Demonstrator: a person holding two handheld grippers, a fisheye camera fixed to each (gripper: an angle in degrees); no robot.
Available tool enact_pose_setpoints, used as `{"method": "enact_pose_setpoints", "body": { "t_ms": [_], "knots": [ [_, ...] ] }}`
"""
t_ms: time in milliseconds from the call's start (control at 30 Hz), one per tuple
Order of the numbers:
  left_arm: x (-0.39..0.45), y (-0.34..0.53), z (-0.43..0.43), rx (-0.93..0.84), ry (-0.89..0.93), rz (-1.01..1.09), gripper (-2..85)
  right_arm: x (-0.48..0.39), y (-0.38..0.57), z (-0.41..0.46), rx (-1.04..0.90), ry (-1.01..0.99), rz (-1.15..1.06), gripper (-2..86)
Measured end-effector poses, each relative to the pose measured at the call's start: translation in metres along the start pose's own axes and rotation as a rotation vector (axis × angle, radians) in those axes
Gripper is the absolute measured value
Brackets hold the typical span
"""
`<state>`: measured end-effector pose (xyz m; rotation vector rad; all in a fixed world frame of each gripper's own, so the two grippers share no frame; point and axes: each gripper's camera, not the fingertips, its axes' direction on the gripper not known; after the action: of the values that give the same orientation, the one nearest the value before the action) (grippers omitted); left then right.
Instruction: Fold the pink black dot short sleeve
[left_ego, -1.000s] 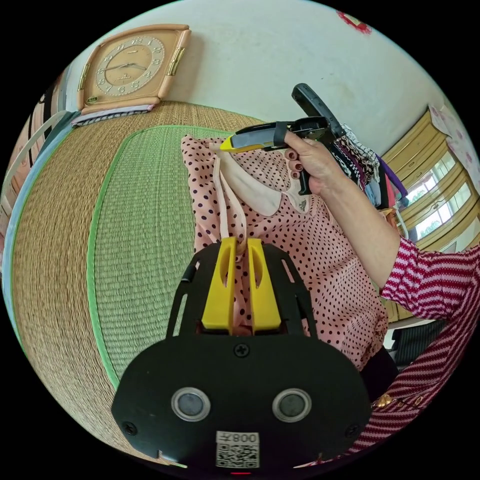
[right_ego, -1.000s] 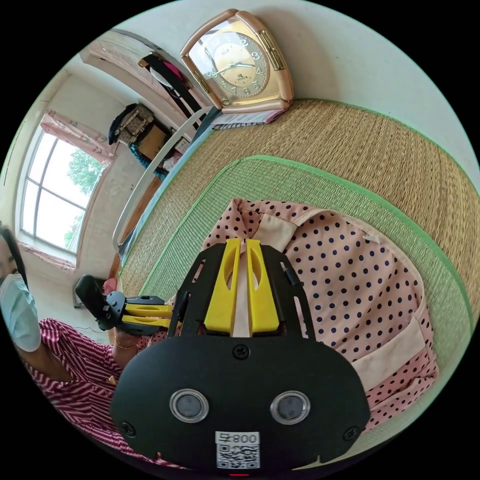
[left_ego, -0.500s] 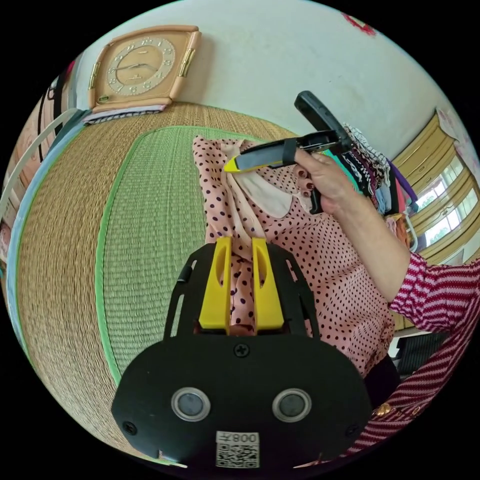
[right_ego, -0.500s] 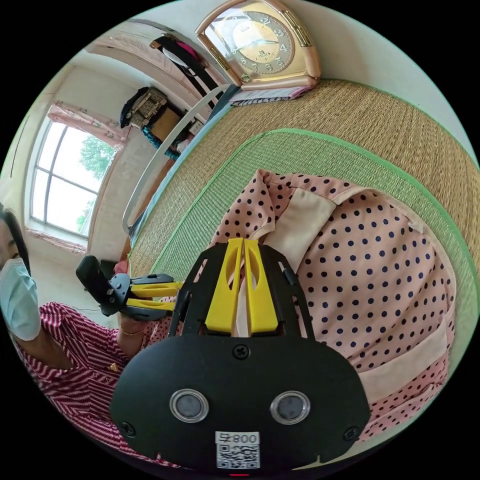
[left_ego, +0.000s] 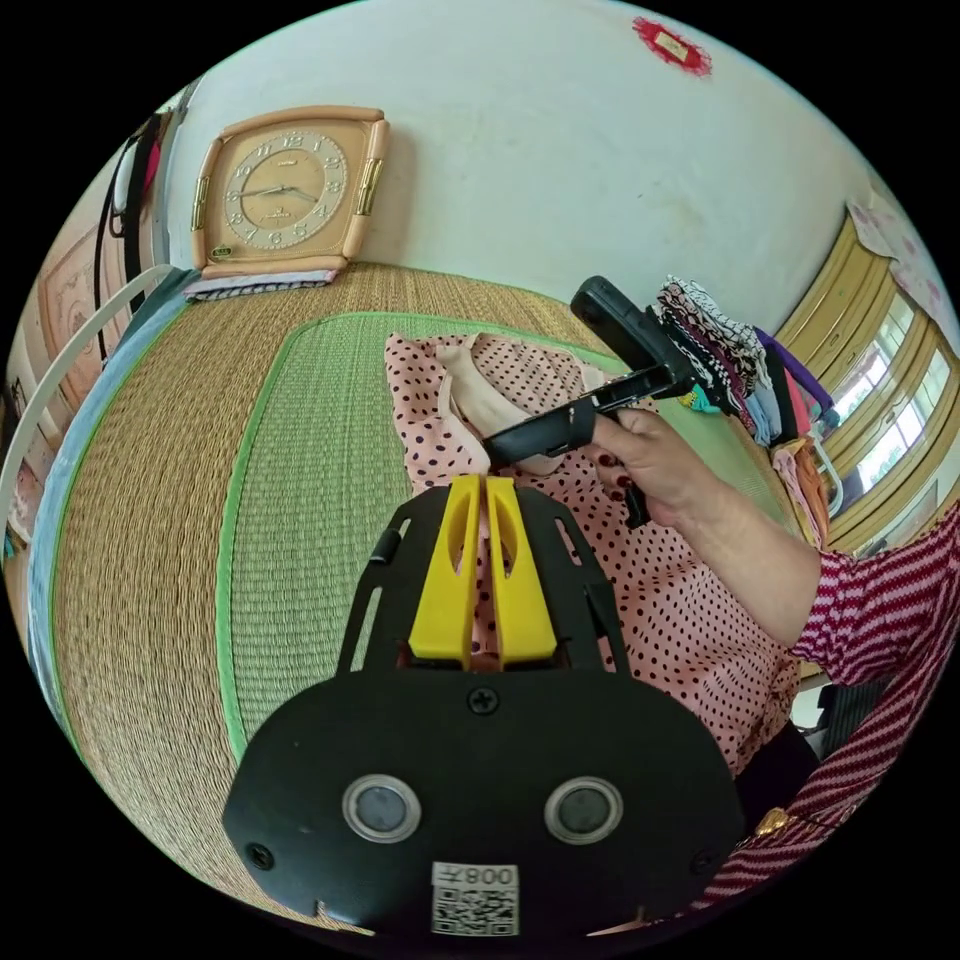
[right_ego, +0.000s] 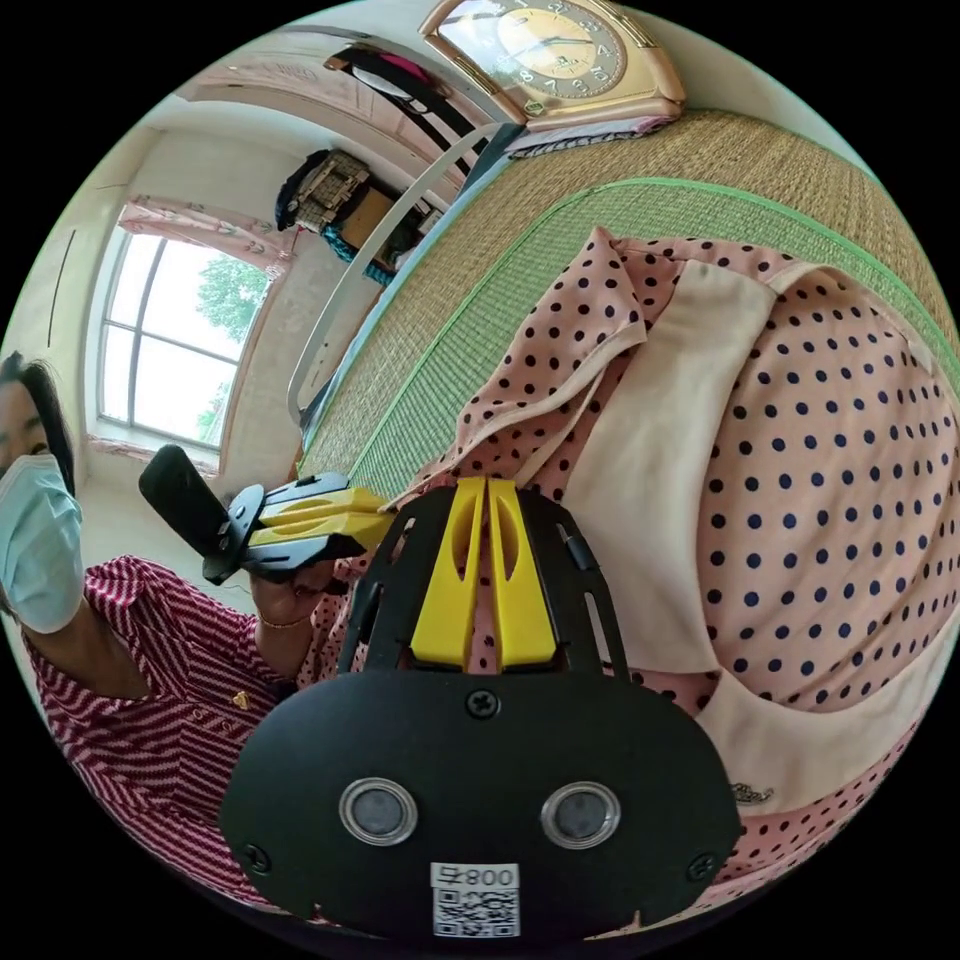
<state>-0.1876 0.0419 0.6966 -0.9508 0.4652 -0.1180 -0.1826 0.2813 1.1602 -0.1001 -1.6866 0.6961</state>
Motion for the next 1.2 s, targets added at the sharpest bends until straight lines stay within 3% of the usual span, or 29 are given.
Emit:
{"method": "enact_pose_setpoints", "body": {
  "t_ms": [300,600,800,1200],
  "knots": [
    [0.007,-0.002,0.032,-0.157,0.005,0.022,1.0,-0.009,-0.003,-0.025,0.012,-0.093,0.035,0.2],
    [0.02,-0.004,0.04,-0.19,-0.029,0.06,1.9,-0.034,-0.004,-0.101,0.193,-0.048,0.072,0.1],
    [0.024,-0.007,0.042,-0.192,-0.051,0.072,1.8,-0.046,-0.057,-0.08,0.093,0.135,0.1,0.1],
    [0.027,-0.023,0.048,-0.194,-0.113,0.085,2.8,-0.054,-0.079,-0.111,0.159,0.0,0.209,0.0]
  ]
}}
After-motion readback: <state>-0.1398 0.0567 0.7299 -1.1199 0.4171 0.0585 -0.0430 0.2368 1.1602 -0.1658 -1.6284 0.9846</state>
